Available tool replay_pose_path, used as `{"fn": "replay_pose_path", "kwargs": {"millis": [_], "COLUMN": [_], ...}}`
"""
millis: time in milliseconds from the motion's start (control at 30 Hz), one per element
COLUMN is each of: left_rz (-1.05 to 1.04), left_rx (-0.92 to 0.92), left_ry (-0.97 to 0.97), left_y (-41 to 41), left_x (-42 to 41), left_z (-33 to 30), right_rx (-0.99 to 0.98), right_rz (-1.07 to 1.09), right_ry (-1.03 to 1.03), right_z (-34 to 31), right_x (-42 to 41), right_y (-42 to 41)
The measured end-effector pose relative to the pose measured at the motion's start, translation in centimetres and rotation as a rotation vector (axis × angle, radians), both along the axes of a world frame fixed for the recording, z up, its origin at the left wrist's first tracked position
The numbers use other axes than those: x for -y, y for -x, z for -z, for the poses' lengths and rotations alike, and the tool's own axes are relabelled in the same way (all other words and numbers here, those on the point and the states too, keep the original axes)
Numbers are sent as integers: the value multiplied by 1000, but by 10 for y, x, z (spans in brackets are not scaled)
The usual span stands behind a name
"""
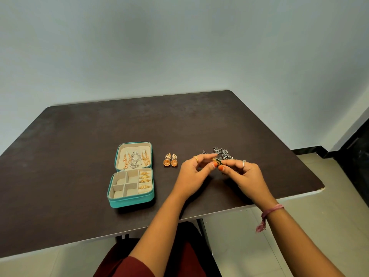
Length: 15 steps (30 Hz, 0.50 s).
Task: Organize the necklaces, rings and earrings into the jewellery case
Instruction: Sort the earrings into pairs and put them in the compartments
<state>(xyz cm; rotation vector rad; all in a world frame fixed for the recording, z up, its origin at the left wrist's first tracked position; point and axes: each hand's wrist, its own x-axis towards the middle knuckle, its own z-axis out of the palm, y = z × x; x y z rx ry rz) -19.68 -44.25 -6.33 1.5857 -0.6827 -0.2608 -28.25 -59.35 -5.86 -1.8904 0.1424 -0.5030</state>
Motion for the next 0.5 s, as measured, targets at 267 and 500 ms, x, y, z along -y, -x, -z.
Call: {"fn": "replay_pose_path", "kwargs": {"millis": [267, 500], "left_rz": [-90, -85], "left_rx": [-42, -22], "left_ry": [158, 154], "left_y": [11, 19], "left_x": [-2, -11], "left_z": [-7, -11], "right_rx": [-34, -22], "right_rz": [19, 17], "right_ry": [-39, 22], "right_z": [-4, -5], "right_x": [-1, -5], "right_y": [8, 18]}}
